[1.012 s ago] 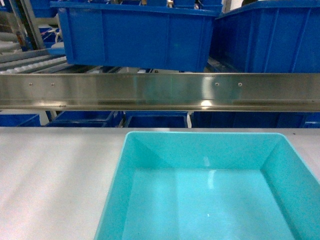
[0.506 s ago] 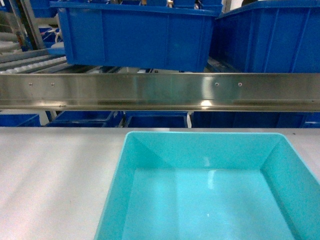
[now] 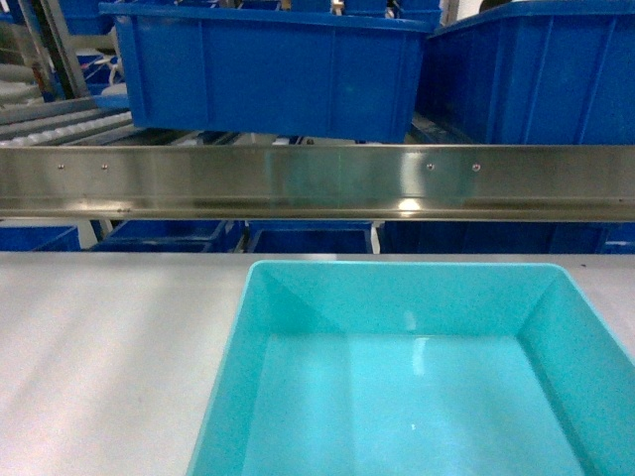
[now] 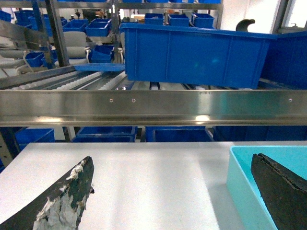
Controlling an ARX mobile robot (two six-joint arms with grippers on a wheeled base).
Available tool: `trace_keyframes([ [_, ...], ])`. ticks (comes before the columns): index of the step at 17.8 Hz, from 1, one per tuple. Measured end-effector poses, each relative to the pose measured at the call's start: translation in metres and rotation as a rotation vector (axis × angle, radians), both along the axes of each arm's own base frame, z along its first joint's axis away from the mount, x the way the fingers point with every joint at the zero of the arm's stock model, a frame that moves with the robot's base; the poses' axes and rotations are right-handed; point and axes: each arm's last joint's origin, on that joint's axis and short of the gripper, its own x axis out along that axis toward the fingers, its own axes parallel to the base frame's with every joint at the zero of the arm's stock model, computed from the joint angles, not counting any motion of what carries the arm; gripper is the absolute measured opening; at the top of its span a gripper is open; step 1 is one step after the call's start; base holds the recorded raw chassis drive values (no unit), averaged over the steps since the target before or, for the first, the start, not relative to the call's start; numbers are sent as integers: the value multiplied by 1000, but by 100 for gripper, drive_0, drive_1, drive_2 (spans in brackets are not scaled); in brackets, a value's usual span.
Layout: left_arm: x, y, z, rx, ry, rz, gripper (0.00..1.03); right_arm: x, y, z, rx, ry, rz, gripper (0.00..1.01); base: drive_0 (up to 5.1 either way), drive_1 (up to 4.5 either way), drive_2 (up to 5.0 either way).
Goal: Organize blue bins on left shelf correctly
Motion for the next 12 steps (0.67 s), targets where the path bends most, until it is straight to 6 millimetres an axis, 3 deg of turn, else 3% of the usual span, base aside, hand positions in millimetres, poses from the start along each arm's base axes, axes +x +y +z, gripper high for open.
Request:
trace_keyframes([
  [3,0,0,0,0,0,0,98,0,0,0,0,0,0,98,0,0,0],
  [5,2,0,3,-8,-21,-2,91,0,0,1,1,-5,5,98,0,0,0],
  [6,9,-2,7,-10,-21,-1,100,5,-1,4,11,-12,12,98,0,0,0],
  [10,54,-18,32,3,72,-75,98,45,10,43,47,54,76,98,0,0,0],
  [12,59,-20,30,6,103,-77,98,53,13,42,46,111,88,98,0,0,0],
])
